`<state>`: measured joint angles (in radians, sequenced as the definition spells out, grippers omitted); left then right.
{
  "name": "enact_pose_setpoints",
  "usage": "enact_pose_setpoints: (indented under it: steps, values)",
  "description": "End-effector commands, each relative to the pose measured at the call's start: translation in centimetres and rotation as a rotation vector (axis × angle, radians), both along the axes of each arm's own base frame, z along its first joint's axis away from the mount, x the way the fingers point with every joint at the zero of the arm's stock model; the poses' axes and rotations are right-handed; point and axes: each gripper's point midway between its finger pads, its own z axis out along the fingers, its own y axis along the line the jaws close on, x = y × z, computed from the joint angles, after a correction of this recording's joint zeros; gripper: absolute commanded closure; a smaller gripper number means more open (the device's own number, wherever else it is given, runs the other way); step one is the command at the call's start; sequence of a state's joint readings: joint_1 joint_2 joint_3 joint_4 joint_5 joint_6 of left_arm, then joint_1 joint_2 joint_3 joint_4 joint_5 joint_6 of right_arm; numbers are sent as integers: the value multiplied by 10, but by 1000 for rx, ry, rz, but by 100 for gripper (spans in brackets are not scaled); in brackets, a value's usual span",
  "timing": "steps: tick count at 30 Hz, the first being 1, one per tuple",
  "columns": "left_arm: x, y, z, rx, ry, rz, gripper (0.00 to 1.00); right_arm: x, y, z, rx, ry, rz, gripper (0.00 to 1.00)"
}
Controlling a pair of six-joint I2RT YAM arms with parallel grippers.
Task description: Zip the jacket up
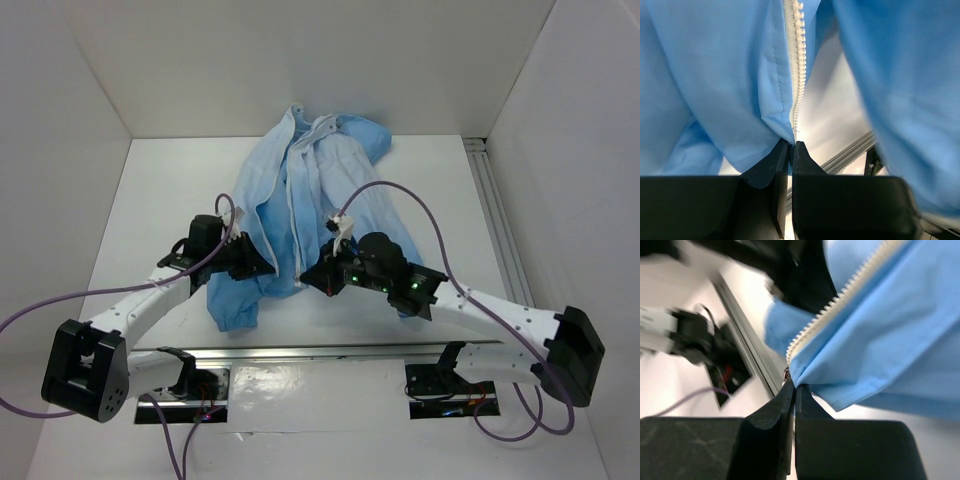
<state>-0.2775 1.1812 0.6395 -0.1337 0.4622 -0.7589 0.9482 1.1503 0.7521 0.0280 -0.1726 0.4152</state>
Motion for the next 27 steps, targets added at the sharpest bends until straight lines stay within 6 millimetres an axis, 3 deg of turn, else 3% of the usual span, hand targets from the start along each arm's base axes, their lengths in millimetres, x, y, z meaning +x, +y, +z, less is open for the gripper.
enact_pose_setpoints:
  steps: [1,2,4,5,7,11,21,27]
  values:
    - [10,-3,20,-20,-87,-15,100,-1,5,86,214,-260,56,100]
    - [12,-3,21,-20,-85,-15,100,4,0,66,182,-249,17,100]
    - [10,-11,16,-43,-49,-49,100,15,-4,-16,-15,-148,7,100]
    - [12,-15,21,-60,-56,-65,100,12,0,-24,-47,-123,38,100]
    - [9,-26,22,-84,-42,-101,100,13,14,-11,-27,-127,85,100]
    - [8,-42,34,-129,-64,-136,100,17,17,0,34,-148,57,100]
    - [-3,-54,38,-148,-61,-210,100,22,14,-12,-16,-134,33,100]
    - [-15,-61,52,-120,-89,-261,100,30,12,-17,-43,-134,-9,100]
